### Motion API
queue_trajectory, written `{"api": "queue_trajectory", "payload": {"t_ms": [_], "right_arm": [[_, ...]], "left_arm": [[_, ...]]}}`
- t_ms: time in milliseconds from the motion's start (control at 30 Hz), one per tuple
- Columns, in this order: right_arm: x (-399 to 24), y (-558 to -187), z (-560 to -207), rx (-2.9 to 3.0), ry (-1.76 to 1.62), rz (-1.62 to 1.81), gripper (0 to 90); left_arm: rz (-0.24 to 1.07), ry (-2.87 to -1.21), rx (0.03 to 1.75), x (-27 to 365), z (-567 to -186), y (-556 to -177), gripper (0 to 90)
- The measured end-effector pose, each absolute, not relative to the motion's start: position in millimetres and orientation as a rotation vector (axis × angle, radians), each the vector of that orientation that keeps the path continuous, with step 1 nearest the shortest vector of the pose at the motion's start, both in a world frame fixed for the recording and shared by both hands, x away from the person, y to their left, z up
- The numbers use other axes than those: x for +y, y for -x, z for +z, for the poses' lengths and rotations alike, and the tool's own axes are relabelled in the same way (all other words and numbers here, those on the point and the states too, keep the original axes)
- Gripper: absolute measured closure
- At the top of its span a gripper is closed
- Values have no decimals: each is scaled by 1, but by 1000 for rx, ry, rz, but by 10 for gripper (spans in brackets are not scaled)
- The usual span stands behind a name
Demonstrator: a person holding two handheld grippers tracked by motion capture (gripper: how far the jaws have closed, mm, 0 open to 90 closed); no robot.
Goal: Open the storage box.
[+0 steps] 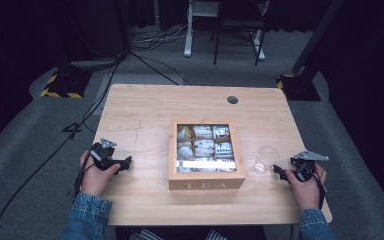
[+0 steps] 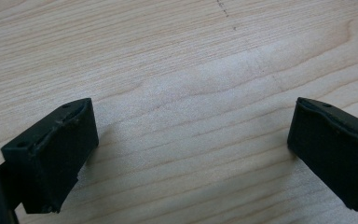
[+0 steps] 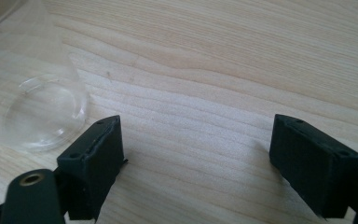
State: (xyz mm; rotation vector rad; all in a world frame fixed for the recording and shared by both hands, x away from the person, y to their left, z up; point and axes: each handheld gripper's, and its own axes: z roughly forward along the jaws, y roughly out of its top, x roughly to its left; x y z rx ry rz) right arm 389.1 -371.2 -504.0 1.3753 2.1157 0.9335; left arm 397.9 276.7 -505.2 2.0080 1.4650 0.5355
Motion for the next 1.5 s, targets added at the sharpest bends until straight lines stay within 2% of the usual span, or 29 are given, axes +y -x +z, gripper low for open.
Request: {"api": "queue_trajectory", "payload": {"t_ms": [133, 167, 300, 833, 1500], "right_arm": [[-371, -389, -504, 2114, -1376, 934, 178], [-371, -389, -504, 2114, -1375, 934, 178], [-371, -389, -504, 2114, -1374, 935, 178], [-371, -389, -504, 2114, -1375, 935, 177], [-371, -389, -504, 2114, -1375, 935, 178]], "left_arm": [[526, -2014, 1451, 275, -502, -395, 93], [525, -2013, 1450, 274, -500, -393, 206], [523, -2002, 1430, 270, -493, -388, 257], [532, -2011, 1281, 247, -436, -356, 257], [453, -2074, 1023, 196, -414, -329, 246]]}}
